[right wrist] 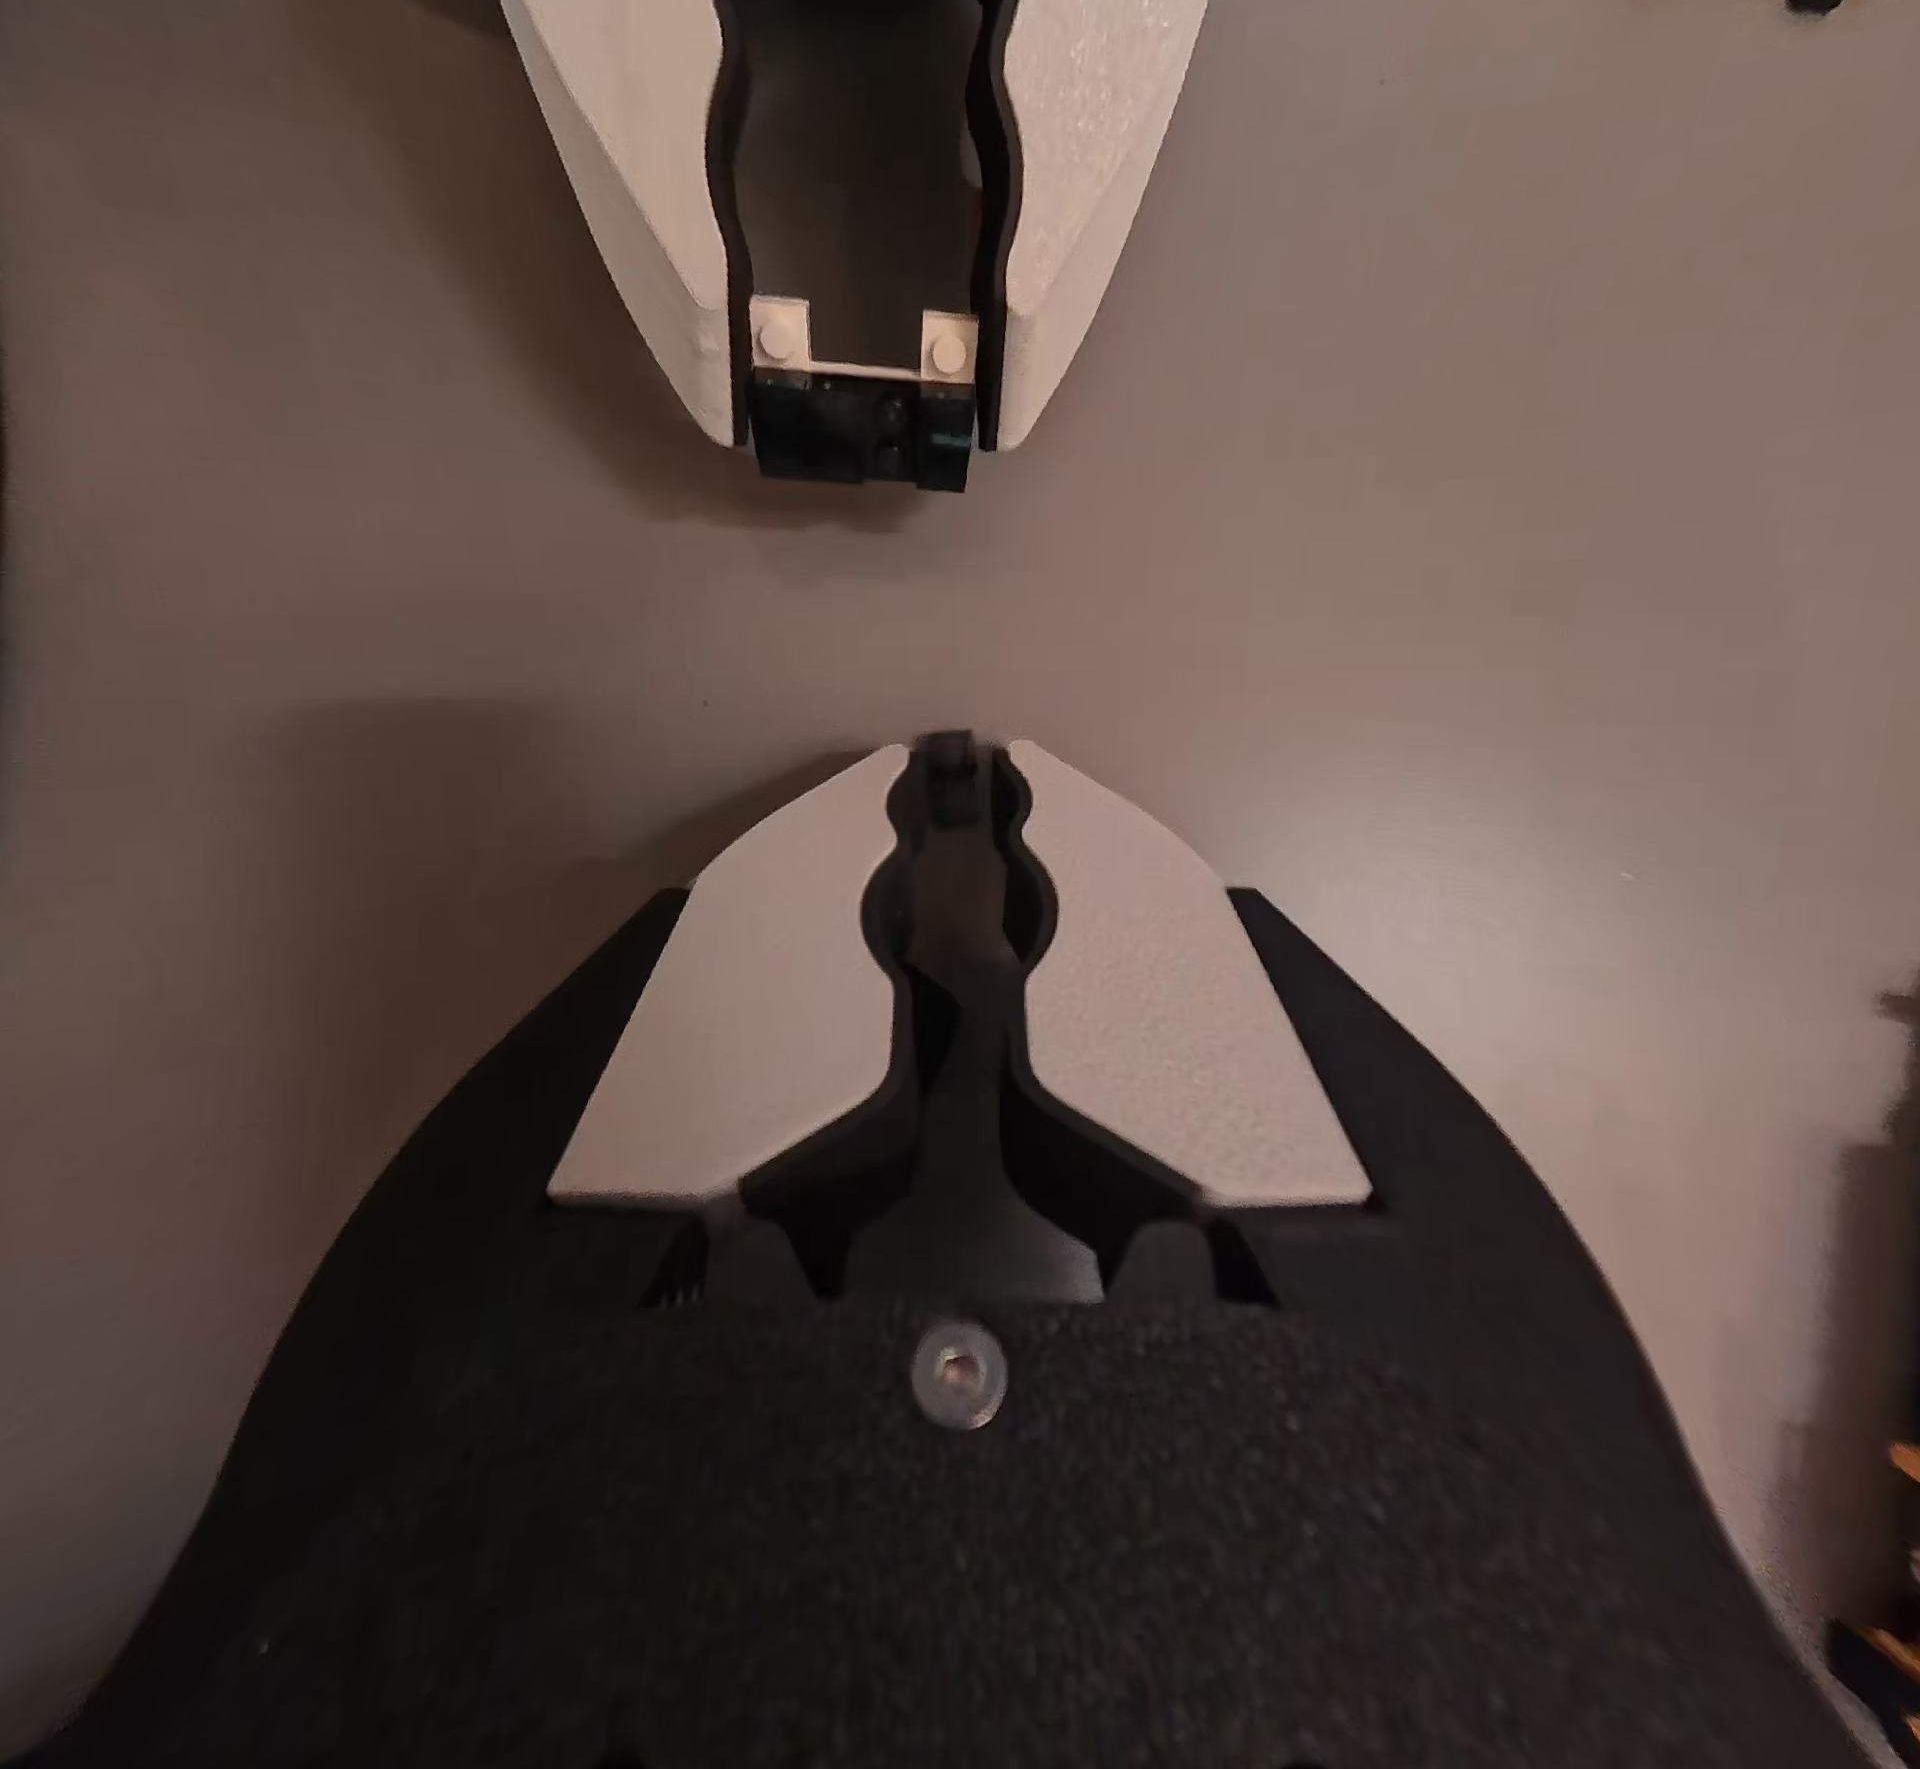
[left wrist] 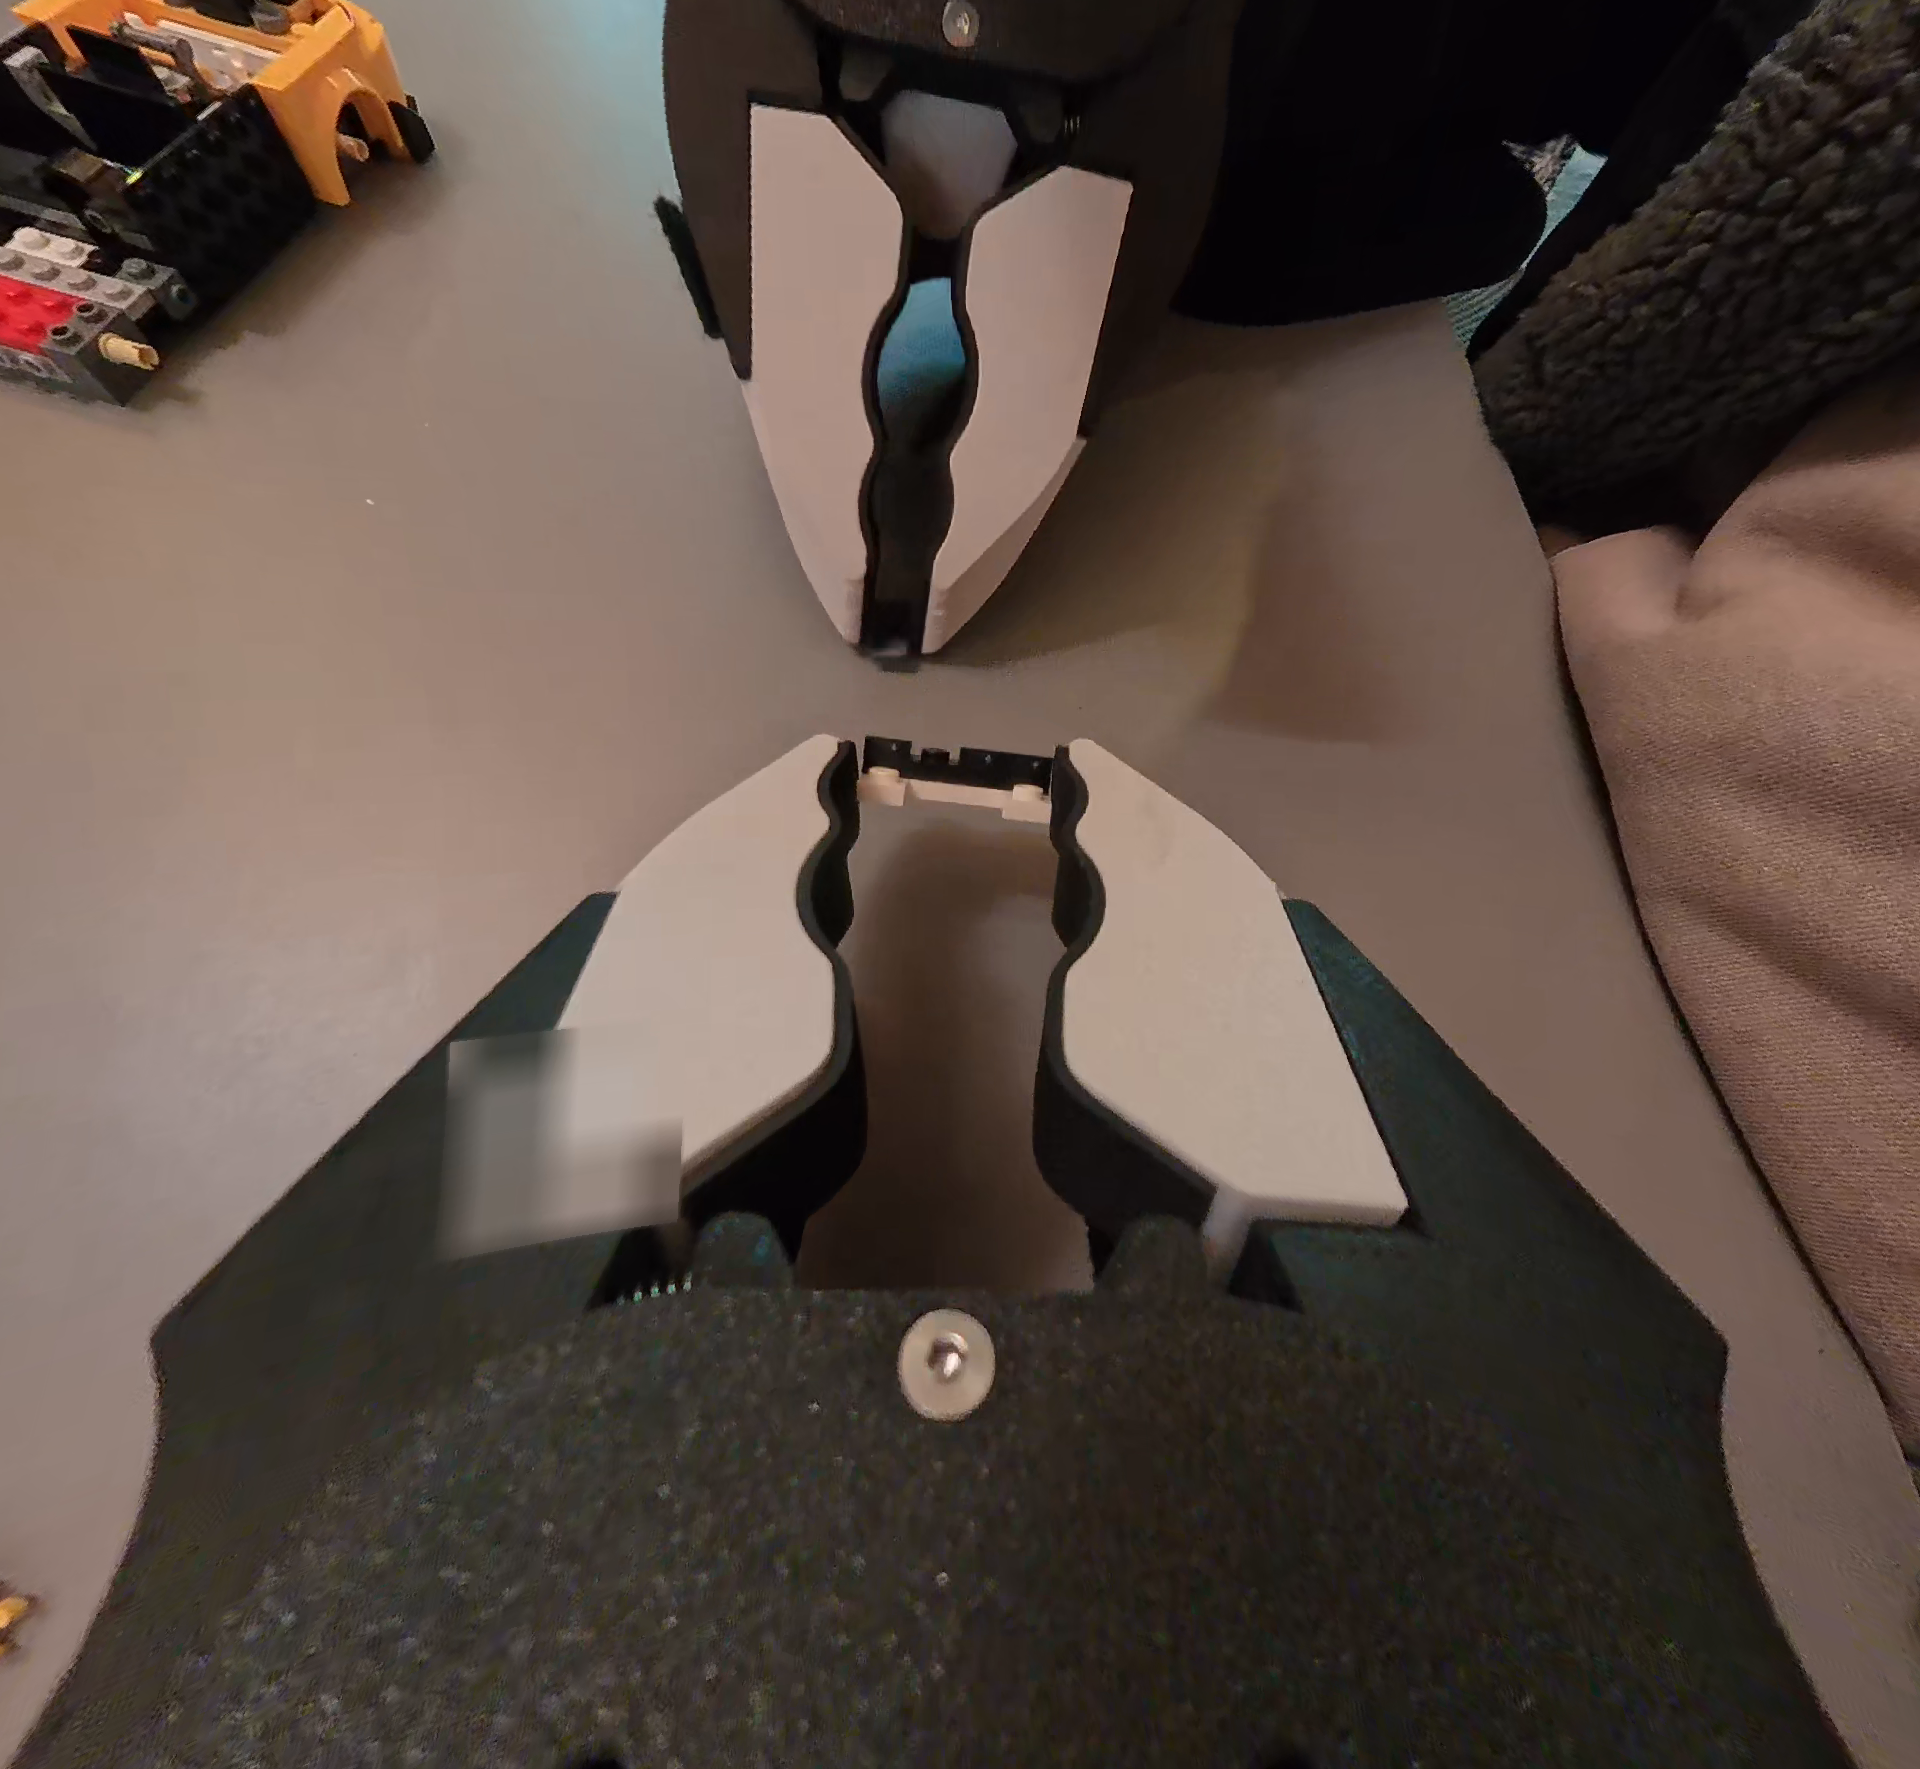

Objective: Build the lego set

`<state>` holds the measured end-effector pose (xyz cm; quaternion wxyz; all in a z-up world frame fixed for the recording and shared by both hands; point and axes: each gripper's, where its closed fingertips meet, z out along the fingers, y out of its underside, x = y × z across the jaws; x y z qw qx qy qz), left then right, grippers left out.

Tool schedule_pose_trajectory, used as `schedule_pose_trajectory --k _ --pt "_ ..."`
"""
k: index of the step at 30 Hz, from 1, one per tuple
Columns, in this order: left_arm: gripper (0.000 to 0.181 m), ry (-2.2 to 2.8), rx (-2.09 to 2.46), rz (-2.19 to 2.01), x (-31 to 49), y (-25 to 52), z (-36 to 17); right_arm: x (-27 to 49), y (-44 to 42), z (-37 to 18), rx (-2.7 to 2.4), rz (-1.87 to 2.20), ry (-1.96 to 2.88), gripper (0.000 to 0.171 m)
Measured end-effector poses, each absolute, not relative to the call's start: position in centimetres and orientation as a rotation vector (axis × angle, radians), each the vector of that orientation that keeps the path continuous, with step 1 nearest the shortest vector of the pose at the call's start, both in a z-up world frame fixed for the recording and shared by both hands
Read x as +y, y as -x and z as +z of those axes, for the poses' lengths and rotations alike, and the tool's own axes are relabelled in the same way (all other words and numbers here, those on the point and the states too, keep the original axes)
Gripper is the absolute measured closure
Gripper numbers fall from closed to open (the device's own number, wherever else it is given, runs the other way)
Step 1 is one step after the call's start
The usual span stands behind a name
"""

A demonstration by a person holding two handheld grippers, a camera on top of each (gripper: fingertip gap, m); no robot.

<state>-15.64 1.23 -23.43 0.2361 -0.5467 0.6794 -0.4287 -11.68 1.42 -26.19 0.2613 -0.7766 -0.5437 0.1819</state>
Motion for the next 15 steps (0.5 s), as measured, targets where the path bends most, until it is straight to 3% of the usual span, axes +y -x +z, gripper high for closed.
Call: schedule_pose_trajectory --k 9,15 --pt "0.147 1.502 1.879 -1.147 1.3 15.8 -23.7 1.3 11.3 -25.0 -1.469 0.504 2.078 0.154" --pt "0.147 1.367 1.681 -1.339 1.6 15.3 -19.8 0.8 15.4 -22.1 -1.181 0.934 1.998 0.143"
